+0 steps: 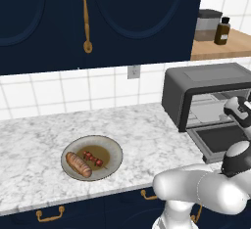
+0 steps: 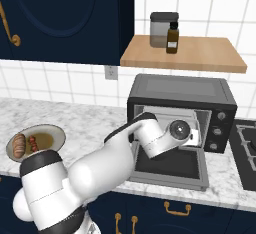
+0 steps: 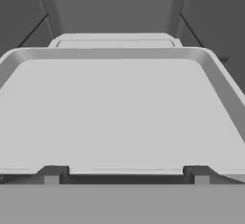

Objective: Pick up the kebab skewer and baguette bread, and place them inside the toaster oven. Close the toaster oven door and start by setting the timer.

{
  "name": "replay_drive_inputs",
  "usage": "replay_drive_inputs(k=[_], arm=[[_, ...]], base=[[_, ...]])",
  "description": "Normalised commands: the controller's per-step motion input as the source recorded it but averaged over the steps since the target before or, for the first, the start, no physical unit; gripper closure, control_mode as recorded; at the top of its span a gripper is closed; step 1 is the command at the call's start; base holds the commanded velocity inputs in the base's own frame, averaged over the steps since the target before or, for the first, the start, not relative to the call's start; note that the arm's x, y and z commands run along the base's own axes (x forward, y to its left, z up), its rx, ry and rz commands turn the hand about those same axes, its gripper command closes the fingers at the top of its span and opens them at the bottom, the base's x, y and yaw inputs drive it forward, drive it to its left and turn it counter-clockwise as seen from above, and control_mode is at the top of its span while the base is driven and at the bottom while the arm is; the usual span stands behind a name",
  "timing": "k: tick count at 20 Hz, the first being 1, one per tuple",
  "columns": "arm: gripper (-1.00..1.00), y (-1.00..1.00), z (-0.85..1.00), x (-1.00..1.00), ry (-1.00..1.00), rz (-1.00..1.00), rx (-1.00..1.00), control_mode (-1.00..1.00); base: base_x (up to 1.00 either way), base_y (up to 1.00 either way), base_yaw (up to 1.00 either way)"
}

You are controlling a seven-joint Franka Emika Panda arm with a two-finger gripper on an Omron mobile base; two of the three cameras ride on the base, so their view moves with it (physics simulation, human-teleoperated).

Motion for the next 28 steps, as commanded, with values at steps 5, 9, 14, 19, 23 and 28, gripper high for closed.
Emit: replay_drive_inputs(k=[5, 9, 14, 19, 23, 28], arm=[[-1.0, -0.04, 0.4, -0.07, 0.0, 0.0, 0.0, -1.0], [-1.0, 0.07, 0.71, -0.21, 0.09, 0.0, 0.0, -1.0], [-1.0, 0.4, 0.15, -0.55, 0.39, 0.01, 0.0, -1.0], [-1.0, 0.97, 0.11, -0.28, 0.27, 0.11, 0.0, -1.0], [-1.0, 1.0, 0.01, -0.18, 0.14, 0.11, -0.01, -1.0], [-1.0, 1.0, 0.0, -0.18, 0.08, 0.04, 0.0, -1.0]], base=[[0.0, 0.0, 0.0], [0.0, 0.0, 0.0], [0.0, 0.0, 0.0], [0.0, 0.0, 0.0], [0.0, 0.0, 0.0], [0.0, 0.0, 0.0]])
